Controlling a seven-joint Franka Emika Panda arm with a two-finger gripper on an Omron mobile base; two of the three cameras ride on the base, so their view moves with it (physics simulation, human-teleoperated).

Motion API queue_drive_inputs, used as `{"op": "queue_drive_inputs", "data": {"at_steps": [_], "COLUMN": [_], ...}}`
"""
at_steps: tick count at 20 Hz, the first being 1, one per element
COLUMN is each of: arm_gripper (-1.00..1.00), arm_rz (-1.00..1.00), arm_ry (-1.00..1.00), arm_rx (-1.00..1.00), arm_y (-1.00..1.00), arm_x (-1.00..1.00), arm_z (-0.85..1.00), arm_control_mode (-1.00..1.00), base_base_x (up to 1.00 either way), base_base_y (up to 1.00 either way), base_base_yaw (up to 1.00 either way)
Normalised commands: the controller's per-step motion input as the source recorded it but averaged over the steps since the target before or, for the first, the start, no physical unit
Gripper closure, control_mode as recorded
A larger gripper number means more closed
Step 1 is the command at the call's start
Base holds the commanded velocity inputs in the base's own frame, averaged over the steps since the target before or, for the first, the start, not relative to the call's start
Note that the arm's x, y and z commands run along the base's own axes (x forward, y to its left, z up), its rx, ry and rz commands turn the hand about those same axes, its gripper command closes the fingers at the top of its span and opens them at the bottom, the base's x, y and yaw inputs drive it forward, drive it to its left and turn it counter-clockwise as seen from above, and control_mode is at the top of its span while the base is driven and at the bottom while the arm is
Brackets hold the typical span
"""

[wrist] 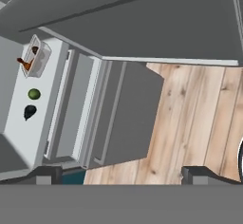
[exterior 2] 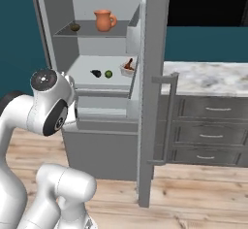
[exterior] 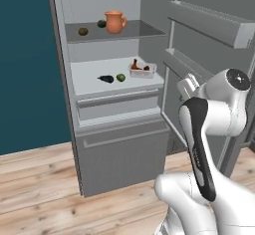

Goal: Place the tupperware on the second highest shelf of the fridge. Make space for the tupperware among the existing items by rearranging them on the shelves if needed. Close the fridge door when finished.

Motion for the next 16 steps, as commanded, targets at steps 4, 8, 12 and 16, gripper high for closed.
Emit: {"op": "queue_drive_inputs", "data": {"at_steps": [4,8,12,16], "arm_gripper": [-1.00,-1.00,-1.00,-1.00], "arm_rz": [0.00,0.00,0.00,0.00], "arm_ry": [0.00,0.00,0.00,0.00], "arm_rx": [0.00,0.00,0.00,0.00], "arm_y": [0.00,0.00,0.00,0.00], "arm_x": [0.00,0.00,0.00,0.00], "arm_z": [0.00,0.00,0.00,0.00], "arm_control_mode": [1.00,1.00,1.00,1.00], "base_base_x": [0.00,0.00,-0.15,-0.14], "base_base_y": [-0.44,-0.05,0.52,0.49], "base_base_yaw": [0.00,0.00,0.00,0.00]}}
